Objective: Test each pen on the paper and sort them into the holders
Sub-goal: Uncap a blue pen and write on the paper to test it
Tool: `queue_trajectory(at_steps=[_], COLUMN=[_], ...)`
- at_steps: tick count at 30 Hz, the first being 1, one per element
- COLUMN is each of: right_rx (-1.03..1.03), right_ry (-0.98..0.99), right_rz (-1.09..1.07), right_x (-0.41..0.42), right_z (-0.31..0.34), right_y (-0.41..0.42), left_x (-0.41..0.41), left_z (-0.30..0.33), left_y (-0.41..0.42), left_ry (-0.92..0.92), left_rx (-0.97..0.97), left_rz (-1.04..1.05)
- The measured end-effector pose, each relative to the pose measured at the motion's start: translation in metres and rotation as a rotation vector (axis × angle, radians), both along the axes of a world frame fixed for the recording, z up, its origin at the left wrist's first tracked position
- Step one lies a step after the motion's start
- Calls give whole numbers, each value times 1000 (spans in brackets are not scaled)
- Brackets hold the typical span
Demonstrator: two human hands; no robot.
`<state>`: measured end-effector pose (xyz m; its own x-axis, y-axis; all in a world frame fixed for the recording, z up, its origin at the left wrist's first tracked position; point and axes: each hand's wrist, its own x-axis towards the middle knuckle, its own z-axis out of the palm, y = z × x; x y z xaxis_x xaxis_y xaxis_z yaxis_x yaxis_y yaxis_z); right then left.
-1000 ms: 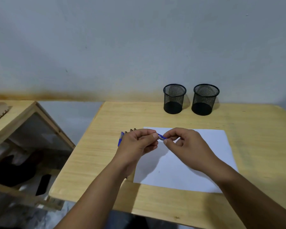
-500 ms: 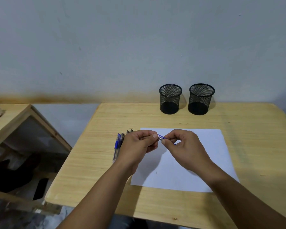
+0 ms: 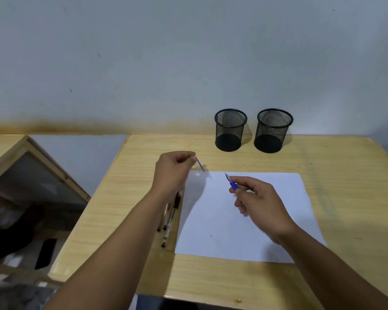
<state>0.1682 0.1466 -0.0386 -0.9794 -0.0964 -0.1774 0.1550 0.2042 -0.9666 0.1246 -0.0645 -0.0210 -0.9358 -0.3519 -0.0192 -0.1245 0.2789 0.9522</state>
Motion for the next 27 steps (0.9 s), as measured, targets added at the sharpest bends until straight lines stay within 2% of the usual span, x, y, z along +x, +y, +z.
queue_trajectory(at_steps=[7,13,18,22,27], right_rx=[-221,-190,-145,-128,-105], right_ry=[-40,-40,-38,-23,-19], right_rz=[-70,-91,-106,-103,-127], right_x=[2,2,2,4,7], right_z=[-6,-13,-21,-20,-22], right_y=[-3,-6,-8,-6,6], left_x=[-37,-37,-18,34,90], left_z=[-24,-36,-27,-24,-43], left_y=[-23,-25,-24,-14,-5], left_ry=[-162,-209,-112,52,68], left_rx=[-477,-569,-658,-857,-922], left_rz=[-75,-97,-110,-298,-421])
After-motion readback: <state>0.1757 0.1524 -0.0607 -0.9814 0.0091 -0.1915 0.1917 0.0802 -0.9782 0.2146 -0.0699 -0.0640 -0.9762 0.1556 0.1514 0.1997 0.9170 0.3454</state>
